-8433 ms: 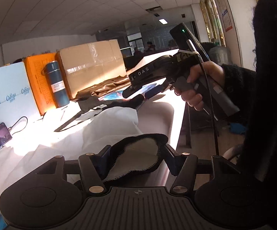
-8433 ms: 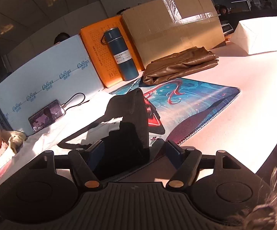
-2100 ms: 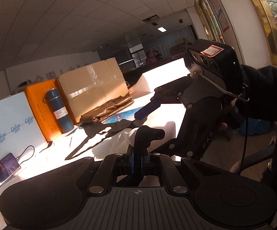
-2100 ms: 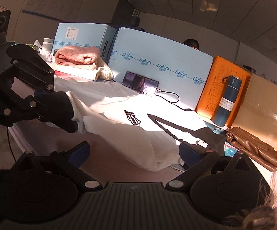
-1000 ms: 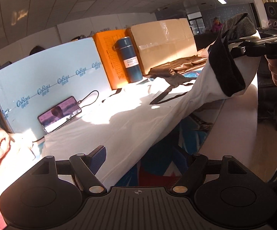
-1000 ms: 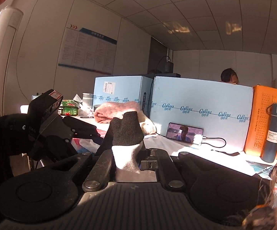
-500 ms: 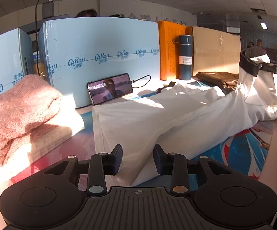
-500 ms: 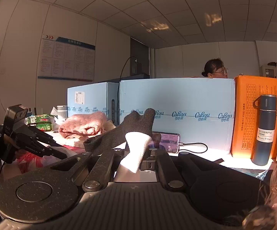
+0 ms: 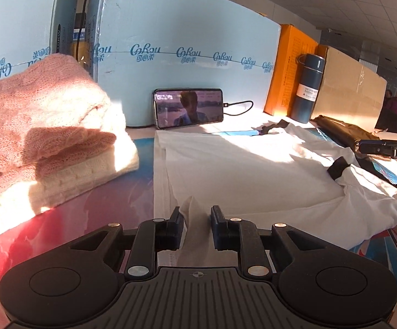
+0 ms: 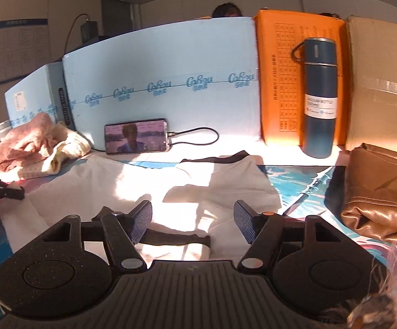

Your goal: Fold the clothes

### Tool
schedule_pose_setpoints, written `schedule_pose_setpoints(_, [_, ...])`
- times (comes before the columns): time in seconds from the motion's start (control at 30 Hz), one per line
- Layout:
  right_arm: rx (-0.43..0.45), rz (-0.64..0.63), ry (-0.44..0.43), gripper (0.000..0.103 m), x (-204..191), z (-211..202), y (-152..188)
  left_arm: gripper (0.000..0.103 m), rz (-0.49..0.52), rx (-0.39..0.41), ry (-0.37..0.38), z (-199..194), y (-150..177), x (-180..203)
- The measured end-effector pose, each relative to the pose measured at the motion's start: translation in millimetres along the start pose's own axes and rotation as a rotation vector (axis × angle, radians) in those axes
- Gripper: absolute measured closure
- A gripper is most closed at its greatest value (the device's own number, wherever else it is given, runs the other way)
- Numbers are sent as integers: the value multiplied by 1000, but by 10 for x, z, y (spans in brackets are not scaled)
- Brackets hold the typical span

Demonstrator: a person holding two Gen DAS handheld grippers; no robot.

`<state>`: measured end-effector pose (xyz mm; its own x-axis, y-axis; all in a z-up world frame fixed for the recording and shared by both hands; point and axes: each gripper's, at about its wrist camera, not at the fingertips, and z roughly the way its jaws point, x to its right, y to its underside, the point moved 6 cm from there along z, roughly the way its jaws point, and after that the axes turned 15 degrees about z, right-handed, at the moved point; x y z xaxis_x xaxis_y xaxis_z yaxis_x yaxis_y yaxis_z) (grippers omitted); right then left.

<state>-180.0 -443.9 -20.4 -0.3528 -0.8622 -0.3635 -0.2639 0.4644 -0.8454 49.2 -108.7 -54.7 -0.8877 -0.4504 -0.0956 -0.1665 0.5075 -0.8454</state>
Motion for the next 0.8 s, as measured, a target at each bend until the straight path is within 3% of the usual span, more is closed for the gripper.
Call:
schedule_pose_setpoints(0.07, [48, 55, 64, 39, 115, -212, -17, 82, -5, 3, -55, -29, -6, -35])
schedule_pose_setpoints(0.17, [114, 110, 140, 37, 199, -584, 40, 73, 39, 33, -164, -160, -55, -30])
schedule_pose_setpoints(0.3, [174, 117, 167, 28, 55, -1106, 326, 31, 142, 137, -158, -380, -167, 214])
schedule_pose_setpoints(0.37, [162, 141, 156, 24, -20, -1248, 490, 29, 193, 148, -128, -394, -198, 382])
schedule_pose_setpoints(0.5, [102, 111, 197, 23, -143, -1171, 724, 29, 340, 84, -95, -260, -145, 696])
schedule_pose_setpoints(0.6, [35, 13, 245, 23, -206, -1063, 874, 29, 411, 19, -134, -199, -54, 729])
schedule_pose_setpoints(0.67, [0, -54, 321, 23, -180, -1012, 965, 28, 439, 3, -176, -216, -15, 686])
schedule_pose_setpoints(0.8, [14, -79, 383, 21, -85, -1072, 1010, 23, 495, -29, -260, -252, 60, 601])
